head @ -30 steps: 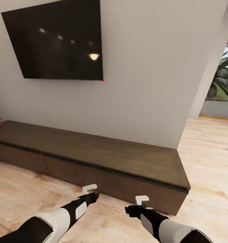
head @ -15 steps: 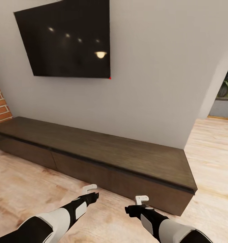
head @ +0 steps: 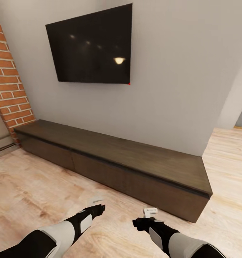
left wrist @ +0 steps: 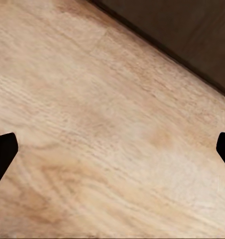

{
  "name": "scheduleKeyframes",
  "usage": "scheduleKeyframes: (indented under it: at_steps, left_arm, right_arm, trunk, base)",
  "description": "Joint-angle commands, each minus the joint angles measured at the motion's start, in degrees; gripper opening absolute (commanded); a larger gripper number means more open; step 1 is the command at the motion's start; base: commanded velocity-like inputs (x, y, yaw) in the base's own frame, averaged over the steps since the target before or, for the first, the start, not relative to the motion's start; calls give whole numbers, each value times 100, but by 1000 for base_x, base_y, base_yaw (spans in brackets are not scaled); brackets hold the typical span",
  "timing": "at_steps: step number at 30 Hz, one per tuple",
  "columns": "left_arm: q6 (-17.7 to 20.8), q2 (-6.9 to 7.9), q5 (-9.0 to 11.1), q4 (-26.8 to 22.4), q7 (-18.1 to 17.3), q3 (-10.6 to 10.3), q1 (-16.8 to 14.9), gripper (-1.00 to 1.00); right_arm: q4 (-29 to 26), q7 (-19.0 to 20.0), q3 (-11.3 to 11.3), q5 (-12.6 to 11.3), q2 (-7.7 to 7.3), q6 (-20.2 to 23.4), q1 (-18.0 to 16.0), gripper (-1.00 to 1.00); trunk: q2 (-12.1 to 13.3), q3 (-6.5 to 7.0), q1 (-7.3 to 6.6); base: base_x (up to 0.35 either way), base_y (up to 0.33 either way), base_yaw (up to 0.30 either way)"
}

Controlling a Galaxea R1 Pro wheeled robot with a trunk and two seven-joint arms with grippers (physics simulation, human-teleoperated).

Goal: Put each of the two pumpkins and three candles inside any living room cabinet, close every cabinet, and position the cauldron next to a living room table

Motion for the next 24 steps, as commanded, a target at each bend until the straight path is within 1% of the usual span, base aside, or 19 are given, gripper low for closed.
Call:
scheduleKeyframes:
  at_steps: [1,17,20,24]
  left_arm:
    - [-29,-7,31,19,7,-48,-6,100]
    - [-29,-11,31,19,7,-48,-11,100]
    - [-29,-11,31,19,7,-48,-9,100]
    - [-29,-11,31,19,7,-48,-11,100]
  right_arm:
    - [-4,9,48,-55,-2,18,-2,100]
    - [-4,9,48,-50,-2,23,-2,100]
    - [-4,9,48,-50,-2,23,-2,100]
    - [-4,9,50,-50,-2,23,-2,100]
  trunk:
    - [-2,-3,-4]
    - [-2,0,-4]
    - [-2,0,-4]
    - [-2,0,-4]
  base:
    - [-311,0,267]
    - [-307,0,288]
    - [-156,0,292]
    - [-37,0,293]
